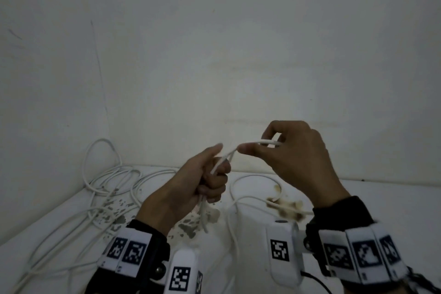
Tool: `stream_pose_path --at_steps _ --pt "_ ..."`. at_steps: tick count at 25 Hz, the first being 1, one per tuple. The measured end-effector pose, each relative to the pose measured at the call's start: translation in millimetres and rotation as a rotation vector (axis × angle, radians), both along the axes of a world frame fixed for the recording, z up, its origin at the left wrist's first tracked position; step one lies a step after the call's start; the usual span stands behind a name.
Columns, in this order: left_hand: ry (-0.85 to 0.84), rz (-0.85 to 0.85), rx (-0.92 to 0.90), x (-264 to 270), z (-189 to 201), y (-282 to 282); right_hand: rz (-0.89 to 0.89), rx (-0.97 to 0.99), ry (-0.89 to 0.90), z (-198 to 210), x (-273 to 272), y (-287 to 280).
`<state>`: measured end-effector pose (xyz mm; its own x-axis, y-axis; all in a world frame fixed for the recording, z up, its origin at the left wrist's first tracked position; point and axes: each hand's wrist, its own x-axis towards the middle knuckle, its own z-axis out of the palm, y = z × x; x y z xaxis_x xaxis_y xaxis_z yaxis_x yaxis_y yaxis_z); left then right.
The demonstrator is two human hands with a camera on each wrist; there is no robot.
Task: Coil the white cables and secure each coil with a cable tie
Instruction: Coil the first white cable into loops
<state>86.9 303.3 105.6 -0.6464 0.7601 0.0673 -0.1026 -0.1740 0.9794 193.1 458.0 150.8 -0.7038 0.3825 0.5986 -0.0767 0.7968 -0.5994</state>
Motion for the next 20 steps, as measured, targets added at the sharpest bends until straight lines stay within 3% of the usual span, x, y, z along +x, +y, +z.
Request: stream_pose_path --at_steps 3,7,11,15,20 --pt "-0.101 -0.013 0.113 -1 3 3 0.118 -0.2 0.065 -8 -11 8" --pt "-0.251 -0.078 0.28 -7 10 9 0.026 -0.05 0.074 -15 -17 22" --pt "-0.301 -0.11 0.405 -18 12 9 0.307 -0.232 0.01 -19 -18 33" --pt "-0.277 -0.01 0.323 -27 1 3 0.249 -0.16 -0.016 -24 -23 29" --pt "-0.098 -0.06 0.048 -29 -5 9 0.035 -0.401 0.213 -27 -36 23"
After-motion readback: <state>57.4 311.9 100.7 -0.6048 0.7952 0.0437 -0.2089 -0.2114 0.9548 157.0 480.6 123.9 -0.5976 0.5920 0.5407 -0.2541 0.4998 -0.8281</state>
